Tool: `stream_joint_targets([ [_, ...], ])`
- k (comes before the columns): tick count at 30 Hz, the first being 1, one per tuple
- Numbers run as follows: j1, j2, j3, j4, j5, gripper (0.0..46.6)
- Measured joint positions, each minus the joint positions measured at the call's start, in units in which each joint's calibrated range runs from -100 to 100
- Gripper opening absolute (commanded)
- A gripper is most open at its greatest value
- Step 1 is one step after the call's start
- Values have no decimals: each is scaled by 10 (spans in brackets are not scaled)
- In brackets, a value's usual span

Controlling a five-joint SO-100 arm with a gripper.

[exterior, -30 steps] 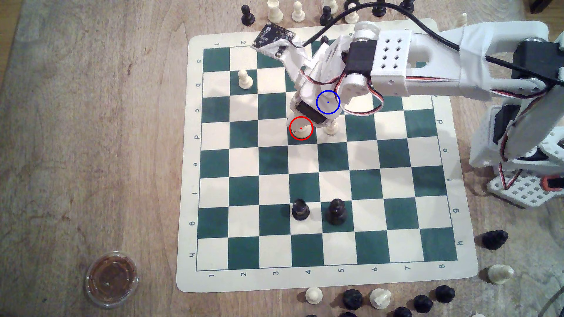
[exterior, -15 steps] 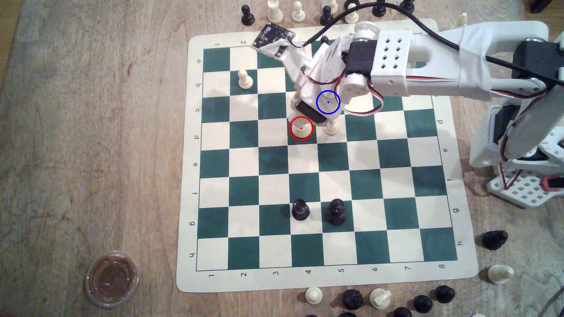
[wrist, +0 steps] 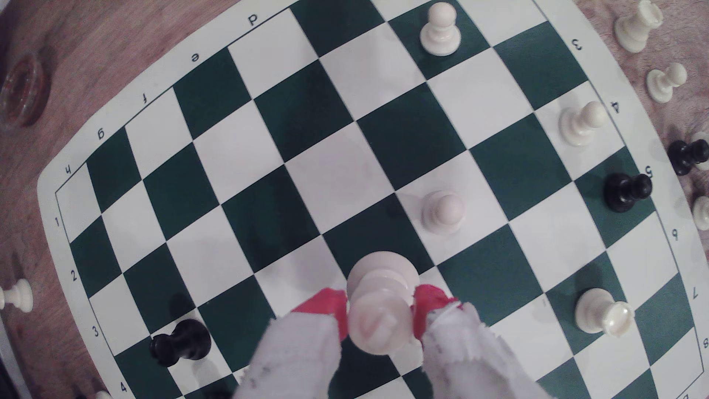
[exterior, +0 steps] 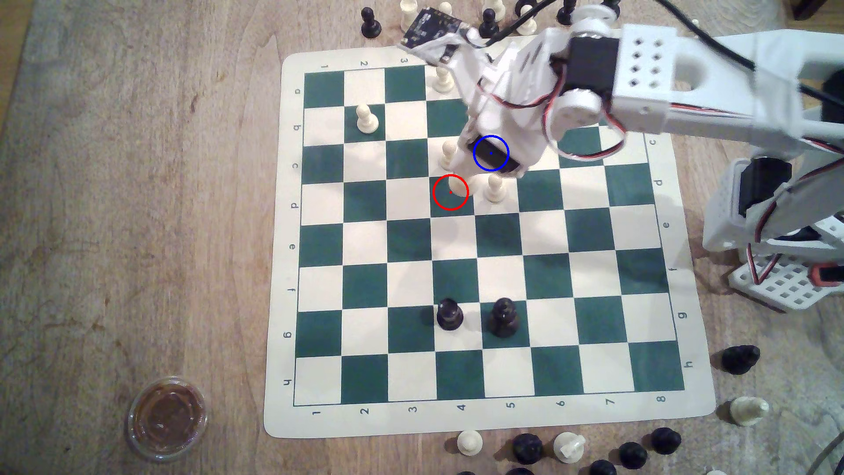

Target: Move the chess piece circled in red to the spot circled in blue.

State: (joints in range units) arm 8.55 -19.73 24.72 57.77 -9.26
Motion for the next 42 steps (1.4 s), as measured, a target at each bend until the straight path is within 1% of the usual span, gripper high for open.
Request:
stream_joint_targets([
  [7, 38, -31, 26, 0, 19, 42],
  [14, 75, -31, 97, -45, 35, 42],
  [18, 87, -22, 117, -80, 37, 42],
  [27, 91, 39, 128, -127, 37, 41],
  [42, 86, 44, 140, -134, 37, 40],
])
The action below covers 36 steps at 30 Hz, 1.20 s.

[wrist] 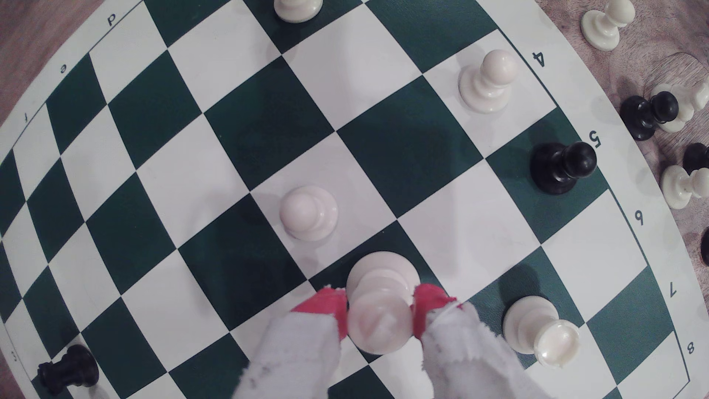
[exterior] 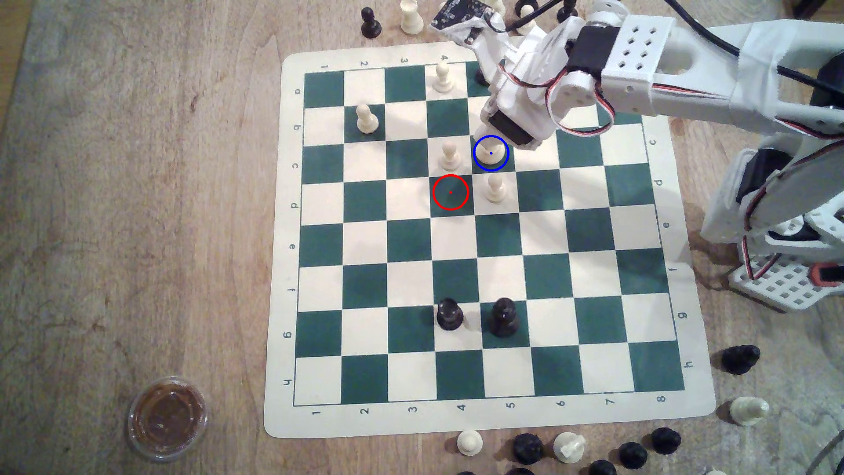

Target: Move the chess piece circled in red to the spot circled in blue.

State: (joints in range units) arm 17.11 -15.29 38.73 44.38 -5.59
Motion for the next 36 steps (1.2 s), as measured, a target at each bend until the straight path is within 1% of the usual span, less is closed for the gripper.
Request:
stream_joint_targets([
  [4, 0, 0, 0, 0, 2, 46],
  [5, 0, 0, 0, 0, 3, 64],
  [6, 0, 0, 0, 0, 4, 116],
  [9, 0, 0, 0, 0, 4, 204],
  [10, 1, 0, 0, 0, 4, 208],
  [13, 8, 0, 1, -2, 4, 192],
  [16, 9, 0, 1, -6, 4, 209],
  [20, 8, 0, 1, -6, 2, 214],
  [24, 8, -12, 1, 13, 0, 230],
  [28, 7, -50, 1, 57, -1, 238],
  [31, -11, -94, 14, 91, -1, 251],
  [32, -15, -113, 32, 101, -1, 252],
  [33, -32, -166, 81, 110, -2, 251],
  [36, -54, -253, 145, 135, 0, 243],
])
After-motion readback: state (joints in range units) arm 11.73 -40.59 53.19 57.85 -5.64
